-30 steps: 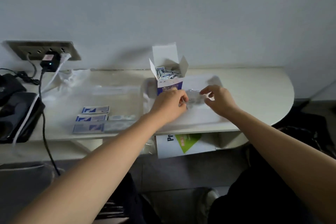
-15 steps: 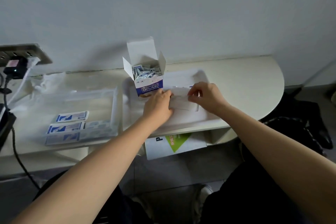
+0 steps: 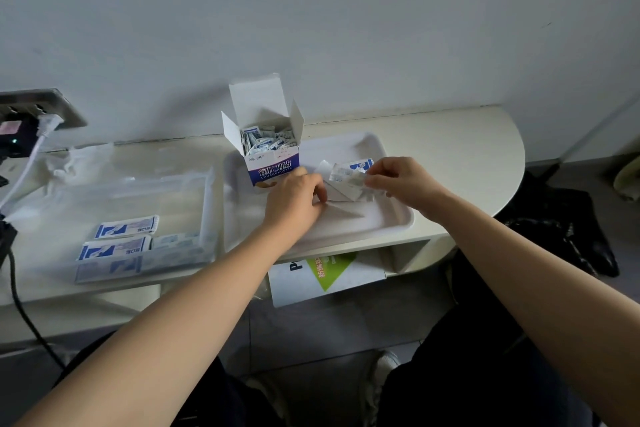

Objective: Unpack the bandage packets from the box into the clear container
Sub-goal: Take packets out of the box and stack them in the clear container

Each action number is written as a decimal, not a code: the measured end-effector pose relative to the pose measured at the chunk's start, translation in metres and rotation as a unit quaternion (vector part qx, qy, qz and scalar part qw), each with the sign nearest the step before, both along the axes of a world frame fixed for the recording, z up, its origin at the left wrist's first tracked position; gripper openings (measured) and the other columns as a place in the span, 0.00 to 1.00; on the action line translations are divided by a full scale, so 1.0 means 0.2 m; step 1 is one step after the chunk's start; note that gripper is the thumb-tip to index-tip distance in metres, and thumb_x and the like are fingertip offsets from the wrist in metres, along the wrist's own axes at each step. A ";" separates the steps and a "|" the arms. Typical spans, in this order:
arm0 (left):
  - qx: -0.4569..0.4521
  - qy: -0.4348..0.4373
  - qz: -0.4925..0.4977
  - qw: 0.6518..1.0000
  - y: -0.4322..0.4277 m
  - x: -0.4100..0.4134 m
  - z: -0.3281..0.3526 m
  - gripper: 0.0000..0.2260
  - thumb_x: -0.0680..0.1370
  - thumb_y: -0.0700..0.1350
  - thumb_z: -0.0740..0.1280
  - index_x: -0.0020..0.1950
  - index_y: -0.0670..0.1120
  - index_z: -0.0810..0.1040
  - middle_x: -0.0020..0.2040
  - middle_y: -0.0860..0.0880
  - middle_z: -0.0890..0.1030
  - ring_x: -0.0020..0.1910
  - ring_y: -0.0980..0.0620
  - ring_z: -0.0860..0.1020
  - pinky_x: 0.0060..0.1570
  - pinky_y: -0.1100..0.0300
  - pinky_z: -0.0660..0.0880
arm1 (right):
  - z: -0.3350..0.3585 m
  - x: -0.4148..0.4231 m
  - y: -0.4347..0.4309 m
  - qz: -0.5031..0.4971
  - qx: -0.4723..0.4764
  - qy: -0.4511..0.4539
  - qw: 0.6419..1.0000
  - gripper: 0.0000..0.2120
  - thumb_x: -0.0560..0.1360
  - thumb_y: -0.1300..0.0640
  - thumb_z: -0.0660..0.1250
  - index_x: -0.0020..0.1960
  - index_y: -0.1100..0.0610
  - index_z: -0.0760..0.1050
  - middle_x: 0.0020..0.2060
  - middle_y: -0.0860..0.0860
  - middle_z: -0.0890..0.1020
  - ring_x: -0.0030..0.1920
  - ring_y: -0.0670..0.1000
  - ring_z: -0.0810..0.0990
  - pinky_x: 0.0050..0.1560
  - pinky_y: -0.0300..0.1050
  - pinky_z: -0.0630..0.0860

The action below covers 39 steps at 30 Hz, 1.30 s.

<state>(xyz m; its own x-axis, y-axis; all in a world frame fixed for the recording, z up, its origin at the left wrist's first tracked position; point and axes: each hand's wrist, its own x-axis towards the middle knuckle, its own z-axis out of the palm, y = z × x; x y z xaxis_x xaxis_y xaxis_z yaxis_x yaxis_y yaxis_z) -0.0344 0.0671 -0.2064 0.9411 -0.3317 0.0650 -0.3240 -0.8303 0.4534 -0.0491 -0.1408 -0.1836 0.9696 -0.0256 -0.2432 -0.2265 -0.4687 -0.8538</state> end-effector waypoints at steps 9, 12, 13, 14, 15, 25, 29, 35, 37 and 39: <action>-0.046 -0.102 -0.021 0.993 0.05 -0.05 -0.01 0.07 0.69 0.40 0.73 0.37 0.47 0.76 0.40 0.50 0.77 0.38 0.47 0.78 0.31 0.59 0.68 | -0.02 -0.01 0.08 0.052 0.098 0.081 0.991 0.05 0.75 0.65 0.65 0.42 0.59 0.76 0.37 0.53 0.77 0.38 0.49 0.74 0.39 0.38 0.72; -0.074 -0.121 -0.016 0.990 0.04 -0.05 -0.01 0.07 0.69 0.39 0.73 0.37 0.47 0.76 0.40 0.51 0.78 0.37 0.49 0.79 0.30 0.58 0.71 | -0.03 -0.01 0.07 0.059 0.122 0.100 0.986 0.04 0.76 0.64 0.65 0.43 0.58 0.77 0.40 0.54 0.78 0.40 0.51 0.75 0.43 0.42 0.72; -0.082 -0.123 -0.018 0.989 0.03 -0.05 0.00 0.07 0.69 0.38 0.73 0.37 0.47 0.76 0.40 0.52 0.78 0.36 0.50 0.78 0.30 0.57 0.72 | -0.03 -0.01 0.06 0.062 0.124 0.102 0.985 0.04 0.76 0.64 0.66 0.43 0.58 0.77 0.40 0.54 0.78 0.41 0.51 0.75 0.44 0.43 0.72; -0.089 -0.123 -0.024 0.988 0.03 -0.04 0.00 0.06 0.69 0.38 0.72 0.38 0.47 0.76 0.40 0.52 0.78 0.36 0.51 0.78 0.31 0.57 0.73 | -0.03 -0.01 0.04 0.065 0.121 0.101 0.985 0.04 0.75 0.64 0.67 0.43 0.58 0.77 0.40 0.54 0.79 0.41 0.50 0.75 0.45 0.44 0.71; -0.093 -0.120 -0.032 0.988 0.02 -0.04 0.00 0.06 0.69 0.38 0.71 0.39 0.46 0.76 0.39 0.52 0.78 0.36 0.51 0.78 0.31 0.56 0.74 | -0.03 -0.01 0.03 0.065 0.115 0.095 0.987 0.03 0.75 0.64 0.68 0.43 0.57 0.78 0.40 0.53 0.79 0.41 0.51 0.75 0.46 0.45 0.71; 0.085 -0.050 -0.089 0.991 -0.09 0.02 -0.01 0.26 0.73 0.41 0.69 0.70 0.49 0.68 0.67 0.49 0.67 0.54 0.46 0.77 0.39 0.56 0.74 | -0.02 0.01 -0.14 -0.104 0.195 -0.022 0.975 0.13 0.72 0.67 0.70 0.56 0.60 0.79 0.45 0.56 0.83 0.43 0.52 0.80 0.52 0.49 0.76; 0.119 0.002 -0.125 0.985 -0.14 0.06 0.00 0.27 0.75 0.42 0.68 0.73 0.52 0.66 0.74 0.51 0.63 0.66 0.44 0.72 0.57 0.52 0.74 | -0.03 -0.01 -0.16 -0.097 0.182 -0.020 0.978 0.15 0.73 0.66 0.70 0.59 0.64 0.78 0.49 0.58 0.83 0.44 0.51 0.80 0.51 0.48 0.76; 0.193 -0.093 -0.134 0.967 -0.12 0.04 0.02 0.15 0.77 0.47 0.65 0.64 0.50 0.75 0.59 0.49 0.73 0.51 0.45 0.78 0.38 0.56 0.69 | -0.05 -0.01 -0.16 -0.084 0.169 -0.024 0.982 0.11 0.73 0.65 0.70 0.55 0.59 0.80 0.51 0.61 0.83 0.45 0.53 0.79 0.52 0.53 0.74; 0.183 -0.095 -0.134 0.969 -0.10 0.03 0.02 0.15 0.77 0.49 0.65 0.63 0.49 0.74 0.59 0.49 0.72 0.49 0.45 0.78 0.38 0.56 0.70 | -0.05 -0.01 -0.16 -0.086 0.170 -0.023 0.981 0.11 0.73 0.65 0.70 0.55 0.59 0.80 0.51 0.61 0.83 0.45 0.53 0.79 0.51 0.52 0.74; 0.157 -0.089 -0.128 0.975 -0.09 0.02 0.02 0.15 0.76 0.51 0.66 0.62 0.49 0.74 0.58 0.50 0.72 0.46 0.46 0.79 0.36 0.57 0.71 | -0.05 -0.02 -0.16 -0.087 0.173 -0.024 0.981 0.11 0.73 0.66 0.69 0.55 0.60 0.80 0.49 0.60 0.83 0.45 0.53 0.79 0.49 0.50 0.74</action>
<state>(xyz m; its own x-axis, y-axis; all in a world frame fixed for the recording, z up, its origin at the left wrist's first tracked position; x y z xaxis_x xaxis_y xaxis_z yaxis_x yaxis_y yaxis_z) -0.0302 0.0489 -0.2028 0.8084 -0.5836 0.0776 -0.5887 -0.8012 0.1071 -0.0532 -0.1731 -0.1938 0.9683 -0.1164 -0.2211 -0.2336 -0.1075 -0.9664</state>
